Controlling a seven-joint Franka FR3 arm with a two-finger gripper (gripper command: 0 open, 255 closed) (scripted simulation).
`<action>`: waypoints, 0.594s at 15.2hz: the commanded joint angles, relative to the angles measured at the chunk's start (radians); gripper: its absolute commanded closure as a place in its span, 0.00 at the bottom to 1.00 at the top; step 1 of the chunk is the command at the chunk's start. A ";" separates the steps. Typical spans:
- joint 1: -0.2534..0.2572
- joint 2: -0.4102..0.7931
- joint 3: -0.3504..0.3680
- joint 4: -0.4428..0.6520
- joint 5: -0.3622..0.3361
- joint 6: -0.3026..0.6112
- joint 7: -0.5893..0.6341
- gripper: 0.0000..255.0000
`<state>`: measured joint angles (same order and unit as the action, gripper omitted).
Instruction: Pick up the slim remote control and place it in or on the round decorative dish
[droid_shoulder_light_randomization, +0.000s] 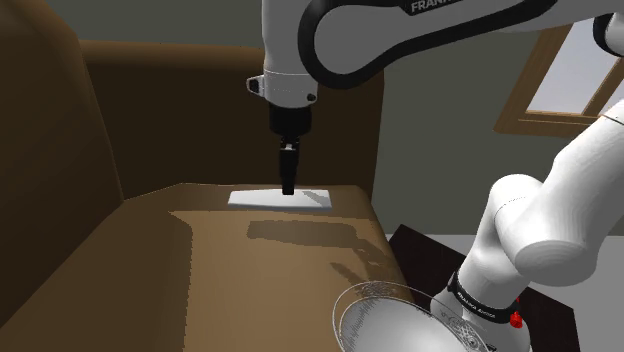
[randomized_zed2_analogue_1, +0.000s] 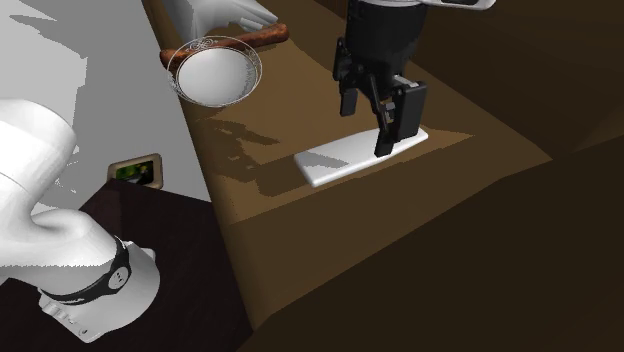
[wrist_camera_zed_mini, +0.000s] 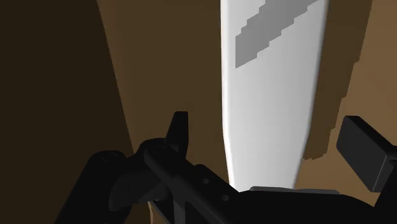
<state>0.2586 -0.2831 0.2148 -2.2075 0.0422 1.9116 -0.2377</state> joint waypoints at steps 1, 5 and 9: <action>0.016 0.043 0.022 0.031 -0.013 0.026 -0.010 0.00; 0.016 0.055 0.024 -0.011 -0.015 0.081 -0.008 0.00; 0.015 0.069 0.026 -0.047 -0.017 0.130 -0.006 0.00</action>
<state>0.2740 -0.2172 0.2401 -2.2471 0.0258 2.0304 -0.2437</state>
